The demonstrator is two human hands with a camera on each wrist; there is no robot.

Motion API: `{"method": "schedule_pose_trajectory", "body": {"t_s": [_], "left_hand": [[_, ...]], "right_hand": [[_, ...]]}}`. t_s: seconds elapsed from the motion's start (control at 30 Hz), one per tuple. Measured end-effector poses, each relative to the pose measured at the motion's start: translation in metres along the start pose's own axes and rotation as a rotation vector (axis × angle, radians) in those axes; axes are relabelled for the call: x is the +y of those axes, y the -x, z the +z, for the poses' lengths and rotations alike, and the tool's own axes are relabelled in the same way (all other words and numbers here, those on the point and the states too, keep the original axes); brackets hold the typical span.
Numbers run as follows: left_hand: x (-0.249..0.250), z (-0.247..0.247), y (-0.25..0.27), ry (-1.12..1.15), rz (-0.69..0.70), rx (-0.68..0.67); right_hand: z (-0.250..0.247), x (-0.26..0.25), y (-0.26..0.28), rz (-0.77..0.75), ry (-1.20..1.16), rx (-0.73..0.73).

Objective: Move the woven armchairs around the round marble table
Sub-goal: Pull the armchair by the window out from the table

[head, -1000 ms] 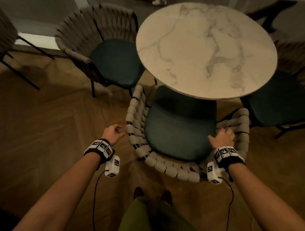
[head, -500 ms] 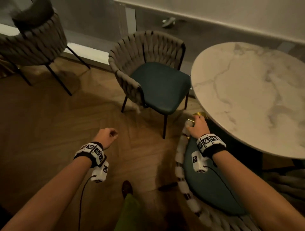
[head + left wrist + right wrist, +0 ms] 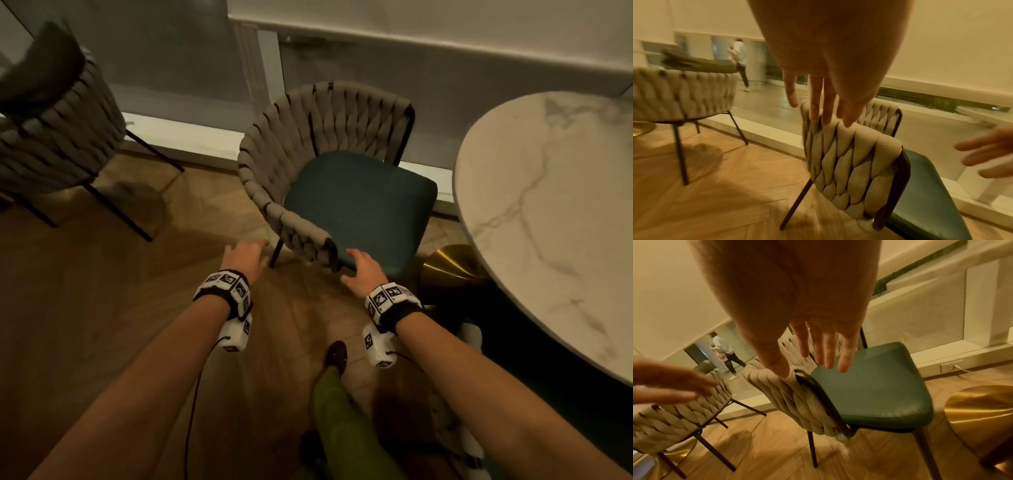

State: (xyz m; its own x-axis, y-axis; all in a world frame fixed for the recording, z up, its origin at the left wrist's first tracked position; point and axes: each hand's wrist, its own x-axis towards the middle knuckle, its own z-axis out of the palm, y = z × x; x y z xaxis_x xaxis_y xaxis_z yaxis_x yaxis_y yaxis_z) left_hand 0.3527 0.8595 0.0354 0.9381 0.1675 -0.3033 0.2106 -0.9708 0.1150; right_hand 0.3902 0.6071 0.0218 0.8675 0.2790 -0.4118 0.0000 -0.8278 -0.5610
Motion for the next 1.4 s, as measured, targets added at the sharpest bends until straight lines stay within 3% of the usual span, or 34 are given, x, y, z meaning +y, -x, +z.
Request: {"method": "schedule_pose_trajectory", "body": {"t_s": [0.27, 0.57, 0.9, 1.4], "left_hand": [[0.017, -0.006, -0.122, -0.224, 0.222, -0.019], [-0.004, -0.015, -0.201, -0.514, 0.248, -0.275], [-0.009, -0.001, -0.221, -0.524, 0.302, -0.258], [0.066, 0.010, -0.208, -0.255, 0.279, -0.205]], "right_hand": [[0.010, -0.034, -0.099, -0.025, 0.017, -0.087], [0.032, -0.064, -0.161, -0.101, 0.287, -0.185], [0.017, -0.047, -0.173, -0.188, 0.231, -0.301], [-0.045, 0.008, -0.165, -0.190, 0.196, -0.252]]}}
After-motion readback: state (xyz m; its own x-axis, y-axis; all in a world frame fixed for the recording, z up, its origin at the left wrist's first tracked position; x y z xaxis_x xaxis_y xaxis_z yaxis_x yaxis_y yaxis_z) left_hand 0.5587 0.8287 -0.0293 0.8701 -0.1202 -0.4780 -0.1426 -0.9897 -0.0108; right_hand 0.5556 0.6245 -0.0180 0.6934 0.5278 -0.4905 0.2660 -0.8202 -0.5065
